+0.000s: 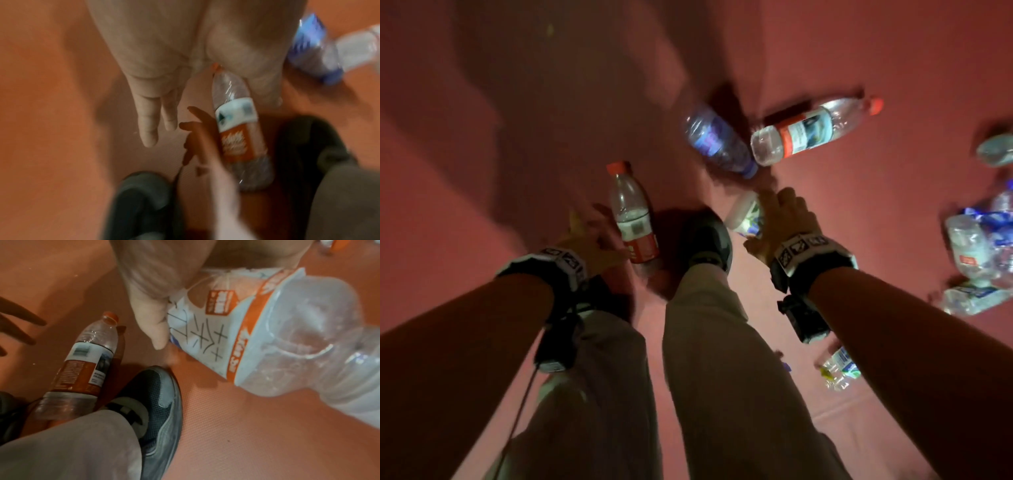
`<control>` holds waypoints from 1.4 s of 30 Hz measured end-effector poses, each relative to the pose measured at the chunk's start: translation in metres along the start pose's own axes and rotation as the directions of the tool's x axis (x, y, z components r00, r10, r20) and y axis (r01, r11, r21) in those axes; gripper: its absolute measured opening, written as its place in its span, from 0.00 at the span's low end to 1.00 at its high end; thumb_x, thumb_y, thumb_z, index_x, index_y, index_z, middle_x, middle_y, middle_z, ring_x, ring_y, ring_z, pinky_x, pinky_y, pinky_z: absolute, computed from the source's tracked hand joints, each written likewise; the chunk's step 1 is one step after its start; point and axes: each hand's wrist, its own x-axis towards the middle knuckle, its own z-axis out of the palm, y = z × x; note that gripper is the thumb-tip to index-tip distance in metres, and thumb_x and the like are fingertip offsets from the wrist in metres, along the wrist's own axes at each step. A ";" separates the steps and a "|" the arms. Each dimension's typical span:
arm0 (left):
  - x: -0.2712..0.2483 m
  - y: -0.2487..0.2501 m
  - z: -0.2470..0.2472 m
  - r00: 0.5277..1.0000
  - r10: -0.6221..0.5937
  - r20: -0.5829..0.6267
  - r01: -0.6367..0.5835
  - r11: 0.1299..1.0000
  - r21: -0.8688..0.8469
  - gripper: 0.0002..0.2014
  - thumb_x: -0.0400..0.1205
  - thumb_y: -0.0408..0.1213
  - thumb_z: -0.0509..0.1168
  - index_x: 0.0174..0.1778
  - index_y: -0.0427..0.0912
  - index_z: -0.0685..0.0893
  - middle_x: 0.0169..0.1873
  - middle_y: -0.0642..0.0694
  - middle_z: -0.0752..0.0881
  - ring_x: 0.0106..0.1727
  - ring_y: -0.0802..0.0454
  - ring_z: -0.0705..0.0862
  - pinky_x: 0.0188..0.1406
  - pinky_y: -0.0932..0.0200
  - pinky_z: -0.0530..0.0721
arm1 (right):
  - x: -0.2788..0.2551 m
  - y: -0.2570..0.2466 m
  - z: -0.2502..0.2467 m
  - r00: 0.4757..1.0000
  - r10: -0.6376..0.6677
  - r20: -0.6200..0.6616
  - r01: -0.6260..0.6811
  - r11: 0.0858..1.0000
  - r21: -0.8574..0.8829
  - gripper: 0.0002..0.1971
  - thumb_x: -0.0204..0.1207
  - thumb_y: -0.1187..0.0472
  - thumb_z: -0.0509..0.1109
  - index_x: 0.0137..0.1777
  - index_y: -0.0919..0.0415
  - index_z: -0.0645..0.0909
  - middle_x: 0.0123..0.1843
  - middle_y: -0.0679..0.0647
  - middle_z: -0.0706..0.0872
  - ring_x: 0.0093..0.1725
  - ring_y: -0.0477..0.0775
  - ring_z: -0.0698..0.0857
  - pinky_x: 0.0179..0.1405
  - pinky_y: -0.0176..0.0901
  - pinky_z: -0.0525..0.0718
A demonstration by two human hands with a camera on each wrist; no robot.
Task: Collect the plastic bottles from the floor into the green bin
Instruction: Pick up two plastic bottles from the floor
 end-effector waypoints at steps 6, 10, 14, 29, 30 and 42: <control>0.020 0.075 -0.003 0.996 -0.082 -0.034 0.077 0.989 -0.129 0.52 0.75 0.45 0.77 0.86 0.39 0.50 0.79 0.39 0.70 0.74 0.42 0.74 0.75 0.46 0.69 | 0.021 0.039 -0.010 0.992 0.116 -0.042 -0.110 0.987 0.113 0.48 0.68 0.41 0.79 0.82 0.55 0.59 0.70 0.58 0.73 0.67 0.62 0.75 0.65 0.57 0.77; 0.037 0.102 0.024 0.975 -0.078 -0.209 0.063 0.995 -0.076 0.41 0.85 0.44 0.64 0.86 0.42 0.43 0.82 0.26 0.56 0.79 0.27 0.64 0.79 0.31 0.58 | 0.038 0.045 -0.002 0.989 0.129 -0.070 -0.110 0.969 0.222 0.45 0.68 0.40 0.79 0.81 0.53 0.62 0.67 0.57 0.77 0.64 0.61 0.79 0.64 0.57 0.79; 0.006 0.099 0.043 0.967 -0.058 -0.248 0.056 0.998 -0.016 0.58 0.75 0.44 0.76 0.84 0.33 0.37 0.81 0.29 0.61 0.79 0.32 0.66 0.76 0.44 0.69 | 0.012 0.035 0.009 0.992 0.121 -0.043 -0.104 0.953 0.283 0.46 0.67 0.38 0.78 0.81 0.51 0.61 0.67 0.58 0.76 0.64 0.65 0.79 0.62 0.56 0.79; -0.604 0.235 -0.172 0.582 0.688 -0.433 -0.590 0.724 0.358 0.36 0.72 0.48 0.78 0.71 0.40 0.69 0.62 0.38 0.84 0.62 0.38 0.84 0.59 0.53 0.81 | -0.497 0.068 -0.287 0.748 0.518 -0.415 -0.129 0.727 0.675 0.47 0.74 0.32 0.67 0.86 0.51 0.50 0.82 0.56 0.64 0.77 0.61 0.72 0.72 0.54 0.75; -0.663 0.258 -0.176 0.495 0.755 -0.430 -0.641 0.651 0.407 0.36 0.71 0.50 0.77 0.70 0.41 0.68 0.61 0.38 0.85 0.61 0.37 0.84 0.58 0.53 0.81 | -0.540 0.085 -0.319 0.675 0.561 -0.478 -0.112 0.719 0.686 0.48 0.73 0.32 0.68 0.85 0.51 0.50 0.81 0.55 0.66 0.76 0.61 0.72 0.71 0.54 0.75; -1.005 0.420 -0.094 -0.133 0.957 -0.256 -0.788 0.055 0.613 0.30 0.70 0.51 0.77 0.63 0.50 0.71 0.51 0.49 0.86 0.52 0.46 0.86 0.53 0.55 0.82 | -0.793 0.250 -0.426 0.122 0.789 -0.603 -0.031 0.610 0.792 0.40 0.72 0.34 0.70 0.79 0.51 0.60 0.69 0.51 0.75 0.66 0.58 0.78 0.62 0.53 0.80</control>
